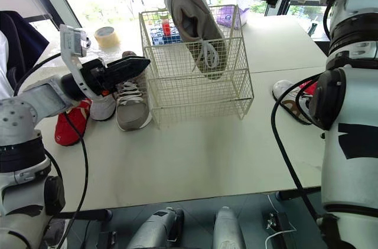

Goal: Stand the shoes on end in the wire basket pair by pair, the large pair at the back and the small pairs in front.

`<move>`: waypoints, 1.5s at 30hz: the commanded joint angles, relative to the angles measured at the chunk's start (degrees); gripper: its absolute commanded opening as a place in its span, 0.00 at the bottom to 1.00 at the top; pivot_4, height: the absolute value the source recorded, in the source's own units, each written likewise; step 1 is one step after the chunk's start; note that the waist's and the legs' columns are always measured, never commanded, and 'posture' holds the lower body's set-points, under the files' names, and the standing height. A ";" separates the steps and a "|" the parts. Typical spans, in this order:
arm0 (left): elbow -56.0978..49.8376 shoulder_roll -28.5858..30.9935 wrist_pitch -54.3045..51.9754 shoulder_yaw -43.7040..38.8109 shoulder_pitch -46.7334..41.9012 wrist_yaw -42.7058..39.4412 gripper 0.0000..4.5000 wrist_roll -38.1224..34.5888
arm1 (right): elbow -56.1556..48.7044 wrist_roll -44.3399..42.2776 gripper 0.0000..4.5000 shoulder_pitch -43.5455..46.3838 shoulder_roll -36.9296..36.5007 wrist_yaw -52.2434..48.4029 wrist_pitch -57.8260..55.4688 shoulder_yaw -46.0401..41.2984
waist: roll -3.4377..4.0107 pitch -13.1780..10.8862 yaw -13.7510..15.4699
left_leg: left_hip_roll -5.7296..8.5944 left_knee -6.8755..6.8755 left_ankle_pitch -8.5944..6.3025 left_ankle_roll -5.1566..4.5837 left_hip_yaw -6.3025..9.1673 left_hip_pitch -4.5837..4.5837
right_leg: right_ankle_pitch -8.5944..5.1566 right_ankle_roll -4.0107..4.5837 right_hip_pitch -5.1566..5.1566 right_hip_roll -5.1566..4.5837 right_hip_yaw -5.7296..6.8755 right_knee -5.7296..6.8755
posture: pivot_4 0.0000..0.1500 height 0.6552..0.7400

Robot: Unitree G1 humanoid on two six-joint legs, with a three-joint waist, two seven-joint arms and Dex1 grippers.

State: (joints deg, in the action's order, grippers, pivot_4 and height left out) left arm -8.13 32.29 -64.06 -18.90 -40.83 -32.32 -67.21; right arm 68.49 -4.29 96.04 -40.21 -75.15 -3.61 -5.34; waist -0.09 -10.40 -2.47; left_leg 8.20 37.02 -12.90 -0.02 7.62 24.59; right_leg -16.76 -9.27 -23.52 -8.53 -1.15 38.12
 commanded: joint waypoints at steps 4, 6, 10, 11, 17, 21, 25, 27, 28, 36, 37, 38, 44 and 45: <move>1.72 4.16 5.34 -0.08 -2.77 -1.23 1.00 5.83 | -28.23 -4.92 0.98 -13.27 2.24 5.84 -9.63 -1.15 | 0.00 0.03 -0.11 | -0.02 0.01 0.00 0.00 0.01 0.00 | 0.00 0.00 -0.04 0.01 0.00 0.03 | 1.00 1.00; 2.71 5.11 6.24 0.10 -3.84 -1.31 1.00 7.26 | -39.13 -5.42 0.98 -18.11 4.17 10.68 -14.39 -0.66 | 0.02 0.03 -0.13 | -0.03 0.00 0.00 0.00 -0.01 0.00 | 0.00 0.00 -0.06 0.01 -0.02 0.06 | 1.00 1.00; 3.71 6.20 7.17 0.90 -5.16 -2.66 1.00 9.13 | -57.48 -2.91 0.98 -25.95 8.97 21.78 -21.91 2.27 | 0.03 0.03 -0.13 | -0.02 -0.03 0.02 0.01 -0.01 0.01 | 0.00 0.00 -0.18 -0.01 -0.09 0.12 | 1.00 1.00; 3.97 6.18 7.28 1.03 -5.41 -2.80 1.00 9.35 | -60.01 -1.01 0.98 -27.33 9.61 24.38 -22.58 3.73 | 0.02 0.04 -0.09 | -0.02 -0.02 0.02 0.01 0.00 0.03 | 0.00 0.00 -0.18 -0.01 -0.08 0.12 | 1.00 1.00; 4.42 5.41 7.81 2.56 -6.15 -3.80 1.00 10.86 | -61.16 11.83 0.98 -30.24 14.19 42.89 -18.39 11.18 | -0.06 0.09 0.13 | 0.05 0.15 0.03 0.01 0.06 0.02 | 0.01 0.01 -0.06 0.00 -0.03 0.13 | 1.00 1.00; 4.08 5.00 7.91 3.10 -6.24 -4.08 1.00 11.09 | -58.78 14.16 0.98 -29.60 16.90 48.86 -17.20 11.86 | -0.06 0.09 -0.02 | 0.05 0.06 0.06 0.06 0.09 0.01 | 0.01 0.02 -0.13 0.00 -0.03 0.20 | 1.00 1.00; 3.26 4.84 7.99 3.59 -5.65 -4.28 1.00 11.39 | -57.54 16.02 0.98 -29.86 18.14 52.32 -15.48 12.85 | -0.06 0.09 -0.16 | 0.05 0.03 0.06 0.06 0.08 0.02 | 0.01 0.02 -0.13 0.01 -0.03 0.16 | 1.00 1.00; 2.87 4.78 7.96 3.73 -5.36 -4.36 1.00 11.58 | -57.85 16.30 0.87 -30.17 19.30 54.14 -15.18 12.87 | -0.06 0.09 -0.23 | 0.03 0.02 0.06 0.07 0.09 0.01 | 0.01 0.02 -0.13 0.03 -0.03 0.16 | 1.00 1.00; 2.75 4.80 8.02 3.85 -5.19 -4.46 1.00 11.78 | -58.22 16.08 0.80 -30.31 20.13 55.01 -15.38 12.63 | -0.06 0.09 -0.27 | 0.02 0.03 0.07 0.07 0.08 0.01 | 0.01 0.02 -0.13 0.04 -0.03 0.16 | 1.00 1.00; 2.67 4.65 8.28 4.27 -5.02 -4.82 1.00 12.25 | -62.08 14.46 0.01 -31.46 24.44 58.15 -17.12 11.29 | -0.06 0.08 -0.28 | 0.02 0.02 0.07 0.08 0.09 0.01 | 0.01 0.02 -0.14 0.05 -0.04 0.17 | 1.00 1.00; 2.68 4.64 8.28 4.30 -5.03 -4.88 1.00 12.27 | -62.60 14.69 0.01 -31.53 24.64 58.88 -17.22 11.13 | -0.06 0.08 -0.31 | 0.02 0.02 0.07 0.08 0.09 0.01 | 0.01 0.02 -0.15 0.04 -0.03 0.17 | 1.00 1.00; 2.68 4.60 8.32 4.37 -5.04 -4.94 1.00 12.33 | -63.27 14.94 0.01 -31.61 24.68 59.43 -17.36 11.00 | -0.05 0.08 -0.35 | 0.02 0.01 0.07 0.08 0.09 0.01 | 0.01 0.02 -0.16 0.05 -0.04 0.17 | 1.00 1.00; 3.00 4.20 8.72 4.89 -5.13 -5.56 1.00 13.20 | -69.71 15.97 0.01 -33.28 24.93 63.63 -21.68 9.31 | -0.05 0.08 -0.28 | 0.02 0.00 0.07 0.08 0.09 0.02 | 0.01 0.02 -0.17 0.04 -0.04 0.17 | 1.00 1.00; 3.00 4.10 8.75 4.94 -5.11 -5.66 1.00 13.34 | -71.42 16.25 0.01 -33.80 25.23 64.79 -23.28 8.76 | -0.05 0.08 -0.21 | 0.02 -0.01 0.07 0.08 0.09 0.02 | 0.01 0.02 -0.17 0.04 -0.04 0.17 | 1.00 1.00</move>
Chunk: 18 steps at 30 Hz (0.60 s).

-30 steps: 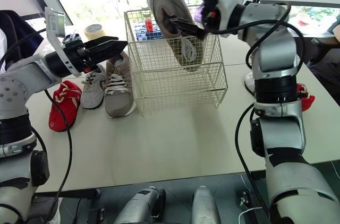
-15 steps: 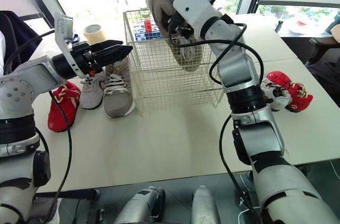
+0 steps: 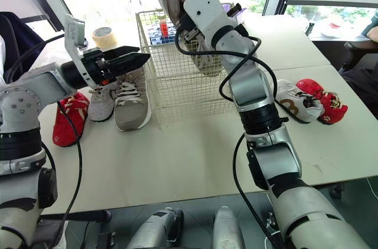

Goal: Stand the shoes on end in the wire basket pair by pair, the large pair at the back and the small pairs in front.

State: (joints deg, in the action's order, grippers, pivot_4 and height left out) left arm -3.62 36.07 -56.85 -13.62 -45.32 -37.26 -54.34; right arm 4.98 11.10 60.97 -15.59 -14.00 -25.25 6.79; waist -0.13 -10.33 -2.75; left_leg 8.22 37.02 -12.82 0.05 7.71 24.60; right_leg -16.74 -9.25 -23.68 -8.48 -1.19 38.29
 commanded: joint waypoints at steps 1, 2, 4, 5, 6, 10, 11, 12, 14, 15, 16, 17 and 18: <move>-1.53 0.22 1.55 -0.30 -0.59 -0.83 1.00 0.62 | -9.31 1.24 0.01 0.82 0.74 4.54 -2.92 -3.72 | 0.00 0.00 0.13 | 0.00 0.00 0.00 0.00 0.00 0.00 | 0.00 0.00 0.00 0.00 0.00 0.00 | 1.00 1.00; -1.54 0.14 1.54 -0.30 -0.58 -0.92 1.00 0.73 | -10.23 1.50 0.01 0.55 0.78 5.11 -3.80 -3.84 | 0.00 0.00 0.15 | 0.00 0.00 0.00 0.00 0.00 0.00 | 0.00 0.00 -0.01 0.00 0.00 0.00 | 1.00 1.00; -1.54 0.04 1.54 -0.27 -0.55 -1.19 1.00 1.00 | -11.95 1.81 0.01 -0.09 0.99 6.31 -5.98 -4.37 | 0.00 0.00 0.17 | 0.01 0.00 0.00 0.00 0.00 0.00 | 0.00 0.00 0.00 0.00 0.00 0.00 | 1.00 1.00; -1.52 -0.06 1.59 -0.15 -0.50 -1.37 1.00 1.20 | -12.62 2.15 0.01 -0.64 0.71 7.01 -7.12 -4.96 | 0.00 0.00 0.19 | 0.00 0.00 0.00 0.00 0.00 0.00 | 0.00 0.00 0.00 0.00 0.00 0.00 | 1.00 1.00; -1.51 -0.15 1.63 0.04 -0.47 -1.61 1.00 1.42 | -13.00 2.47 0.01 -1.15 0.60 8.21 -8.47 -6.05 | 0.00 0.00 0.21 | 0.00 0.01 0.00 0.00 0.01 0.00 | 0.00 0.00 0.01 0.00 0.00 0.00 | 1.00 1.00; -1.25 -0.56 1.78 0.53 -0.72 -2.15 1.00 1.91 | -12.15 3.07 0.01 -1.90 -1.47 9.12 -10.16 -7.29 | 0.00 0.00 0.29 | 0.03 0.04 0.00 0.00 0.01 0.00 | 0.00 0.00 0.03 -0.02 0.00 0.01 | 1.00 1.00; -1.15 -0.58 1.86 0.63 -0.78 -2.26 1.00 2.00 | -11.82 2.86 0.01 -1.89 -1.58 9.23 -10.65 -7.51 | 0.00 0.00 0.25 | 0.03 0.03 0.00 0.00 0.01 0.00 | 0.00 0.00 0.03 -0.01 0.00 0.01 | 1.00 1.00; -1.11 -0.63 1.93 0.74 -0.83 -2.34 1.00 2.09 | -11.42 2.34 0.01 -1.94 -1.48 9.37 -11.49 -8.06 | 0.00 0.00 0.22 | 0.02 0.02 0.00 0.00 0.01 0.00 | 0.00 0.00 0.03 -0.01 0.00 0.01 | 1.00 1.00; -1.04 -0.66 2.03 0.87 -0.90 -2.50 1.00 2.26 | -10.75 1.25 0.01 -2.01 -1.01 9.67 -12.99 -9.10 | 0.00 0.00 0.25 | 0.02 0.02 0.00 0.00 0.01 0.00 | 0.00 0.00 0.03 0.00 0.00 0.01 | 1.00 1.00; -0.99 -0.65 2.09 0.91 -0.93 -2.62 1.00 2.37 | -10.36 0.68 0.01 -2.04 -0.81 9.68 -13.43 -9.50 | 0.00 0.00 0.29 | 0.02 0.02 0.00 -0.01 0.01 0.00 | 0.00 0.00 0.04 -0.01 0.00 0.01 | 1.00 1.00; -0.95 -0.64 2.15 0.93 -0.93 -2.71 1.00 2.45 | -10.14 0.35 0.01 -2.05 -0.71 9.67 -13.64 -9.70 | 0.00 0.00 0.31 | 0.02 0.03 0.00 0.00 0.01 0.00 | 0.00 0.00 0.05 -0.01 0.00 0.01 | 1.00 1.00; -0.98 -0.64 2.19 0.93 -0.91 -2.77 1.00 2.53 | -9.82 0.14 0.01 -2.20 -0.77 9.52 -13.45 -9.63 | 0.00 0.00 0.31 | 0.02 0.03 0.00 -0.01 0.01 0.00 | 0.00 0.00 0.06 -0.01 0.01 0.01 | 1.00 1.00; -1.00 -0.64 2.19 0.90 -0.89 -2.85 1.00 2.63 | -9.52 -0.03 0.01 -2.31 -0.79 9.34 -13.28 -9.46 | 0.00 0.00 0.29 | 0.02 0.03 0.00 -0.01 0.01 0.00 | 0.00 0.00 0.06 -0.01 0.00 0.01 | 1.00 1.00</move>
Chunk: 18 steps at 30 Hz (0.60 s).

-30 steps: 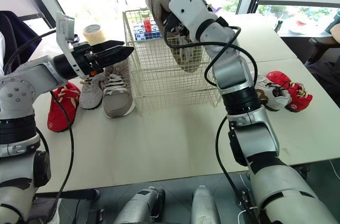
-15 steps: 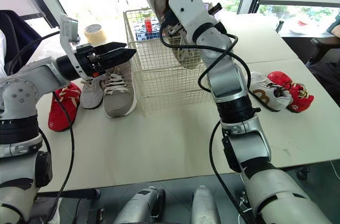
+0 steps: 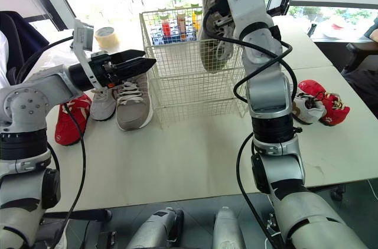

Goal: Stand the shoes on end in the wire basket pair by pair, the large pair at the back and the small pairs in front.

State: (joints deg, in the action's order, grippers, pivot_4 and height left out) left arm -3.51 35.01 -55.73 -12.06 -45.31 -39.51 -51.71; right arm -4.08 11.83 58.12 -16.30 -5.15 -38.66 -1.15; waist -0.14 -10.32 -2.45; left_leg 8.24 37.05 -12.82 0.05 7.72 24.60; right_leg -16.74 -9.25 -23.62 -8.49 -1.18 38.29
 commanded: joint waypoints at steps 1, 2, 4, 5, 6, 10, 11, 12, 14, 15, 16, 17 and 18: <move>-1.18 0.41 1.04 -0.70 -0.86 -0.61 1.00 0.08 | -0.17 -0.90 0.01 0.34 -0.07 0.21 0.18 -1.09 | 0.00 0.00 -0.04 | 0.00 0.00 0.00 0.00 0.00 0.00 | 0.00 0.00 -0.01 0.00 0.00 0.00 | 1.00 1.00; -1.27 0.39 1.01 -0.74 -0.83 -0.59 1.00 0.14 | 0.09 -1.02 0.01 0.14 -0.02 0.03 0.20 -0.64 | 0.00 0.00 -0.05 | 0.00 -0.01 0.00 0.00 0.00 0.00 | 0.00 0.00 -0.01 0.00 0.00 0.00 | 1.00 1.00; -1.53 0.34 0.89 -0.83 -0.75 -0.50 1.00 0.16 | 0.49 -1.12 0.01 -0.23 0.28 0.02 -0.24 0.12 | 0.00 0.00 -0.06 | 0.00 -0.02 0.00 0.00 0.00 0.00 | 0.00 0.00 -0.02 0.00 0.00 0.00 | 1.00 1.00; -1.66 0.36 0.87 -0.84 -0.70 -0.46 1.00 0.24 | 0.75 -0.95 0.01 -0.46 0.28 -0.12 -0.61 0.66 | 0.00 0.00 -0.07 | 0.00 -0.02 0.00 0.00 0.00 0.00 | 0.00 0.00 -0.01 0.00 0.00 0.00 | 1.00 1.00; -1.79 0.39 0.88 -0.82 -0.64 -0.43 1.00 0.34 | 1.00 -0.69 0.01 -0.70 0.21 -0.21 -0.85 1.17 | 0.00 0.00 -0.06 | 0.00 -0.02 0.00 0.00 0.00 0.00 | 0.00 0.00 -0.01 0.00 0.00 0.00 | 1.00 1.00; -2.13 0.42 0.77 -0.90 -0.48 -0.27 1.00 0.36 | 1.52 0.39 0.01 -1.79 -0.62 -0.96 -1.92 3.30 | 0.00 0.00 -0.10 | 0.00 -0.02 0.00 0.00 0.00 0.00 | 0.00 0.00 -0.01 0.00 0.00 0.00 | 1.00 1.00; -2.17 0.43 0.74 -0.93 -0.46 -0.22 1.00 0.35 | 1.39 0.42 0.01 -2.04 -0.68 -1.05 -2.18 3.50 | 0.00 0.00 -0.10 | 0.00 -0.02 0.00 0.00 0.00 0.00 | 0.00 0.00 -0.01 0.00 0.00 0.00 | 1.00 1.00; -2.20 0.43 0.72 -0.95 -0.44 -0.18 1.00 0.34 | 1.29 0.43 0.01 -2.19 -0.70 -1.10 -2.36 3.59 | 0.00 0.01 -0.10 | 0.00 -0.02 0.00 0.00 0.00 0.00 | 0.00 0.00 -0.01 0.01 0.00 0.00 | 1.00 1.00; -2.25 0.43 0.66 -0.98 -0.41 -0.11 1.00 0.30 | 0.90 0.40 0.01 -2.41 -0.65 -1.23 -2.68 3.44 | 0.00 0.01 -0.10 | 0.00 -0.02 0.00 0.00 0.00 -0.02 | 0.00 0.00 0.00 0.01 0.00 0.00 | 1.00 1.00; -2.28 0.47 0.60 -0.98 -0.38 -0.08 1.00 0.30 | 0.35 0.18 0.01 -2.53 -0.61 -1.33 -2.98 3.07 | 0.00 0.01 -0.09 | 0.00 -0.02 0.00 0.00 0.00 -0.02 | 0.00 0.00 0.00 0.01 0.00 0.00 | 1.00 1.00; -2.31 0.54 0.56 -0.96 -0.35 -0.08 1.00 0.32 | -0.34 -0.02 0.08 -2.62 -0.67 -1.49 -3.28 2.72 | 0.00 0.01 -0.08 | 0.00 -0.01 0.00 0.00 0.00 -0.03 | 0.00 0.00 0.01 0.01 0.00 0.00 | 1.00 1.00; -2.33 0.58 0.54 -0.95 -0.33 -0.08 1.00 0.34 | -0.82 -0.15 0.15 -2.68 -0.71 -1.60 -3.50 2.50 | -0.01 0.01 -0.08 | 0.00 -0.01 0.00 0.00 0.00 -0.03 | 0.00 0.00 0.01 0.01 0.00 0.00 | 1.00 1.00; -2.33 0.69 0.46 -1.00 -0.32 -0.11 1.00 0.30 | -1.77 -0.51 0.23 -2.78 -0.86 -2.09 -4.04 2.17 | -0.01 0.01 -0.08 | 0.00 -0.01 0.00 0.00 0.00 -0.03 | 0.00 0.00 0.02 0.01 0.00 -0.01 | 1.00 1.00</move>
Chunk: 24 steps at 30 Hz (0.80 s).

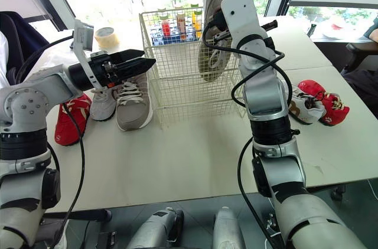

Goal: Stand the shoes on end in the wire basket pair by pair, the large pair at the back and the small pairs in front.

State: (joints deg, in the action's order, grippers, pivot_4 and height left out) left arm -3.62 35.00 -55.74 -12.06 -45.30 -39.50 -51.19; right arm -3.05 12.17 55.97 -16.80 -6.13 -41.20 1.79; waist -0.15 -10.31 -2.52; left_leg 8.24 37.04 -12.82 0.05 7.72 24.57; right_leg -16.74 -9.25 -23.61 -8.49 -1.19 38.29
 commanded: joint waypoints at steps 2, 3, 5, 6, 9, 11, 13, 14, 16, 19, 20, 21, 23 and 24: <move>-2.02 1.29 0.34 -1.10 -0.29 -0.46 1.00 -0.12 | -5.64 -1.73 0.44 -1.06 -1.30 -3.02 -2.99 -1.41 | 0.00 0.00 0.02 | 0.00 0.00 0.00 0.00 0.00 0.00 | 0.00 0.00 0.00 0.00 0.00 0.00 | 1.00 1.00; -1.82 1.69 0.21 -1.23 -0.32 -0.65 1.00 -0.09 | -7.27 -2.43 0.54 -1.37 -2.17 -4.56 -4.03 -1.73 | 0.00 0.00 -0.02 | 0.00 0.00 0.00 0.00 0.00 0.00 | 0.00 0.00 -0.01 0.00 0.00 0.00 | 1.00 1.00; -1.34 2.72 0.19 -1.45 -0.35 -1.08 1.00 0.16 | -10.34 -4.45 0.77 -1.89 -3.93 -7.88 -6.19 -2.53 | 0.01 0.00 0.03 | 0.00 -0.01 0.00 0.00 0.00 0.00 | 0.00 0.00 -0.02 -0.01 -0.01 0.00 | 1.00 1.00; -1.08 3.39 0.36 -1.56 -0.37 -1.41 1.00 0.42 | -11.84 -5.26 0.88 -2.21 -5.08 -9.40 -7.58 -2.79 | 0.01 0.00 0.05 | 0.00 -0.01 0.00 0.00 0.00 0.00 | 0.00 0.00 -0.02 -0.01 -0.01 -0.01 | 1.00 1.00; 1.46 5.24 0.75 -2.77 -1.61 -1.05 1.00 1.34 | -16.55 -9.75 0.99 -3.71 -9.71 -16.04 -12.10 -4.26 | 0.01 0.00 0.06 | 0.00 -0.03 0.00 -0.01 0.00 0.00 | 0.00 0.00 -0.01 0.00 0.00 -0.04 | 1.00 1.00; 5.25 6.68 1.89 -2.40 -3.76 0.31 1.00 4.30 | -19.83 -14.72 0.99 -4.34 -13.52 -21.88 -15.49 -6.88 | 0.00 -0.01 0.15 | 0.00 -0.03 0.00 -0.01 0.00 0.00 | 0.00 0.00 0.00 0.00 0.00 -0.04 | 1.00 1.00; 10.67 7.92 3.13 -0.35 -6.96 2.05 1.00 8.89 | -22.17 -21.31 0.99 -3.40 -15.85 -27.10 -19.71 -10.95 | -0.01 -0.02 0.29 | 0.00 -0.02 -0.01 -0.01 0.00 0.00 | 0.00 0.00 0.02 0.00 0.03 -0.06 | 1.00 1.00; 14.28 8.07 3.95 1.00 -9.12 3.36 1.00 11.66 | -22.43 -24.03 0.99 -2.48 -16.89 -29.13 -20.91 -12.52 | -0.01 -0.02 0.31 | 0.01 -0.03 -0.01 -0.01 -0.01 0.00 | 0.00 0.00 0.02 -0.01 0.03 -0.06 | 1.00 1.00; 21.99 7.63 5.39 3.21 -13.64 5.93 1.00 16.70 | -23.14 -29.25 0.99 -1.34 -19.27 -33.66 -21.25 -14.43 | -0.01 -0.01 0.47 | 0.01 -0.01 -0.01 -0.03 0.00 0.00 | 0.00 0.00 0.06 -0.01 0.06 -0.07 | 1.00 1.00; 33.62 6.58 7.16 6.08 -19.93 8.61 1.00 23.38 | -26.16 -37.97 0.99 -1.11 -22.30 -41.21 -20.39 -15.97 | -0.03 -0.01 0.61 | 0.01 -0.01 -0.04 -0.07 -0.01 -0.01 | 0.00 -0.01 0.10 -0.03 0.10 -0.13 | 1.00 1.00; 37.22 6.47 6.83 7.50 -21.72 8.58 1.00 25.37 | -27.12 -40.55 0.99 -1.13 -23.18 -43.10 -20.43 -16.40 | -0.03 -0.01 0.59 | 0.02 -0.02 -0.05 -0.09 -0.01 -0.01 | 0.00 -0.02 0.11 -0.04 0.10 -0.15 | 1.00 1.00; 40.21 6.44 6.55 8.97 -23.18 8.19 1.00 27.27 | -27.51 -42.31 0.99 -1.00 -23.81 -43.92 -20.54 -16.74 | -0.04 -0.02 0.56 | 0.01 -0.02 -0.06 -0.10 -0.01 -0.01 | -0.01 -0.02 0.11 -0.04 0.10 -0.15 | 1.00 1.00; 45.42 6.08 6.72 10.98 -25.48 7.59 1.00 30.37 | -26.81 -44.06 0.99 -0.29 -24.58 -43.51 -20.48 -16.95 | -0.05 -0.02 0.38 | 0.02 -0.02 -0.07 -0.12 -0.02 0.00 | -0.01 -0.02 0.11 -0.04 0.10 -0.15 | 1.00 1.00; 47.27 5.93 6.96 11.83 -26.24 6.83 1.00 31.65 | -26.45 -44.51 0.99 -0.10 -24.82 -42.99 -20.06 -16.86 | -0.05 -0.02 0.27 | 0.03 0.00 -0.08 -0.13 -0.03 0.00 | -0.01 -0.02 0.10 -0.05 0.10 -0.14 | 1.00 1.00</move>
State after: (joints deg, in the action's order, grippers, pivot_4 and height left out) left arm 41.31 40.30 -49.69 -0.95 -68.94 -31.59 -22.36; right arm -29.01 -30.64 54.06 -40.55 -49.47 -62.19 -13.06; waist -0.20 -10.34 -2.25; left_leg 8.27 37.03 -12.90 -0.09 7.68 24.57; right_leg -16.75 -9.27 -23.51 -8.54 -1.09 38.15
